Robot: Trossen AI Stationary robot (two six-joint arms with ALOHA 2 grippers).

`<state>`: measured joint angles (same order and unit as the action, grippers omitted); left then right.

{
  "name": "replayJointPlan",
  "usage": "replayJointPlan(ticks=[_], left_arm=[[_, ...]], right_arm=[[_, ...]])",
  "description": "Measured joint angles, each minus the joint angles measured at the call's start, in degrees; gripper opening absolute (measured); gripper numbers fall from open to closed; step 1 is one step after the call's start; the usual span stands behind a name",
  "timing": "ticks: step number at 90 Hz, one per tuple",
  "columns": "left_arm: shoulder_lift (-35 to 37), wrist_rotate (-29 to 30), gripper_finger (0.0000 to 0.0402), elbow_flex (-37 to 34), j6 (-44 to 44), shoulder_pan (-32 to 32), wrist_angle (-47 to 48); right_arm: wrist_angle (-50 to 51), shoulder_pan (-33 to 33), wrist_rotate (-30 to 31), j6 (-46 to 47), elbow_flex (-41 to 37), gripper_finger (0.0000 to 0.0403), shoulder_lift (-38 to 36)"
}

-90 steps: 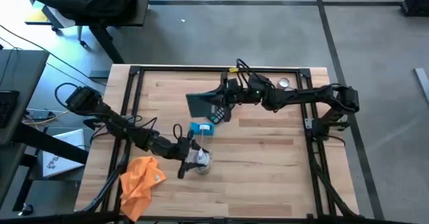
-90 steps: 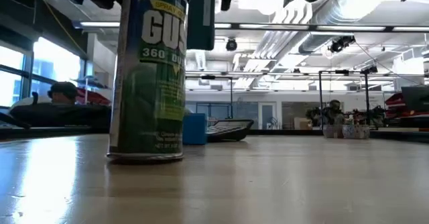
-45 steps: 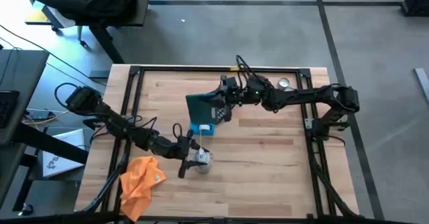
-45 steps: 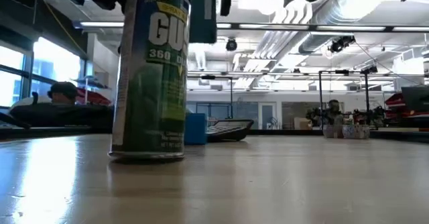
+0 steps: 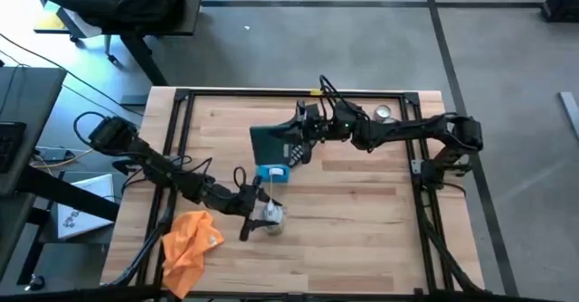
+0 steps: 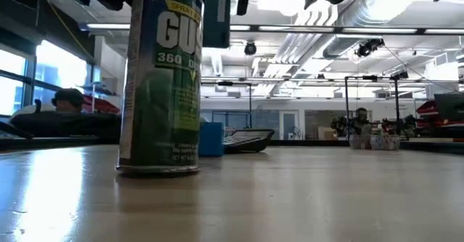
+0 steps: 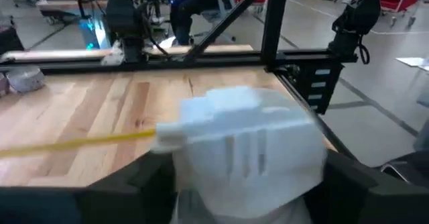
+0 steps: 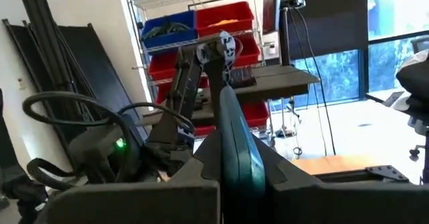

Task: Apply microfiber cloth
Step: Spray the cellphone using the white spray bottle

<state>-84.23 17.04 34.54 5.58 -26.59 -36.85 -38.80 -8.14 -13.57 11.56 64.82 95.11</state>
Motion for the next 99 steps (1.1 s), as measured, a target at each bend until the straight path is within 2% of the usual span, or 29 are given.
replayJointPlan(ticks=[6,12,26,72,99], left_arm=[[0.00,0.19,0.0275,-0.02,-0.04,0.04,0.00],[0.00,-0.17,0.0265,-0.02,0.33,0.04,0.14],[0.22,-0.97,0.0184,0.20,0.60,0.11,0.48],[0.20,-3.22,0.0185,0.20,-0.32,0.07,1.80],[0.17,-3.05,0.0185,0.15,-0.24,0.07,1.94]], right_arm=[[-1.30,0.01,0.04,0.21,0.00,0.0001,0.69],[-2.19,0.26,0.05,0.23,0.00,0.0001,1.35],[-2.48,0.39,0.07,-0.03,0.00,0.0001,2.09],[-3.52,0.42,0.07,0.38,0.00,0.0001,2.07],[1.72,0.86,0.08,-0.03,0.00,0.0001,2.07]])
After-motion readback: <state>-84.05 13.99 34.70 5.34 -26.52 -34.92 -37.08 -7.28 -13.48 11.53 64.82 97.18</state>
